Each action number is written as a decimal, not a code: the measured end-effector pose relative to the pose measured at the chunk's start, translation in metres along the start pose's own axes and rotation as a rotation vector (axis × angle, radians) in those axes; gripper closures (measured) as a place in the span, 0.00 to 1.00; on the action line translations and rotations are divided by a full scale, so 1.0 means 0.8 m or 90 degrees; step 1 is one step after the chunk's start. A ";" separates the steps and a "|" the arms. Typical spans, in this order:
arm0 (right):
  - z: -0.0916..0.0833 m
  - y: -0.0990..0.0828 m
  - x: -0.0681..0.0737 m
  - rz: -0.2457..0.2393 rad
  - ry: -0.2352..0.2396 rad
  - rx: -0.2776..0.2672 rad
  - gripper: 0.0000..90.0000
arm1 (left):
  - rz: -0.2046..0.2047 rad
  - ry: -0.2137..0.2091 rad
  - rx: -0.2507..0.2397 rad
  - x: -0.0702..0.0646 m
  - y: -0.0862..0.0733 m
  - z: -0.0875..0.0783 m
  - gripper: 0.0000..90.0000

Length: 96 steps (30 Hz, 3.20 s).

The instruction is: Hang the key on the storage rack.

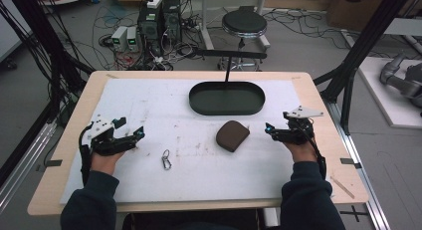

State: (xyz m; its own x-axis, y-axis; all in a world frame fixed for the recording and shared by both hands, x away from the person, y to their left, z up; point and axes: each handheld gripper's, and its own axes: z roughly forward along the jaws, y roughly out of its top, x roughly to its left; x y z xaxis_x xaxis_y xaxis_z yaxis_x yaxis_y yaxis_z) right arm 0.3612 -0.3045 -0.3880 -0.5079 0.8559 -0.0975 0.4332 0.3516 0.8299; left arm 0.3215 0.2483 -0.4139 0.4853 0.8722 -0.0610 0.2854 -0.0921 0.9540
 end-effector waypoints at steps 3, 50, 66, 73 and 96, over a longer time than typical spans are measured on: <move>0.000 0.000 0.000 0.002 0.001 0.000 0.23 | -0.001 0.000 0.003 0.000 -0.001 0.001 0.24; -0.011 -0.012 0.018 -0.022 0.003 -0.003 0.23 | 0.023 -0.188 0.281 -0.076 -0.021 0.057 0.53; -0.011 -0.013 0.019 -0.026 0.002 -0.001 0.23 | -0.010 -0.209 0.315 -0.065 -0.021 0.058 0.69; -0.009 -0.013 0.020 -0.029 0.003 0.003 0.23 | -0.002 -0.205 0.277 -0.061 -0.022 0.065 0.69; -0.008 -0.015 0.020 -0.028 0.004 0.009 0.23 | -0.042 -0.137 0.259 -0.057 -0.013 0.055 0.65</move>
State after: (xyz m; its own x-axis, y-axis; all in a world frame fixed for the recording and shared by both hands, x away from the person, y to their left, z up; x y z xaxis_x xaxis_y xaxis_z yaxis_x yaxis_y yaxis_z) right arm 0.3431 -0.2972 -0.3958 -0.5318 0.8368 -0.1303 0.4201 0.3943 0.8173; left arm 0.3329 0.1881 -0.4339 0.6037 0.7668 -0.2180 0.6015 -0.2586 0.7559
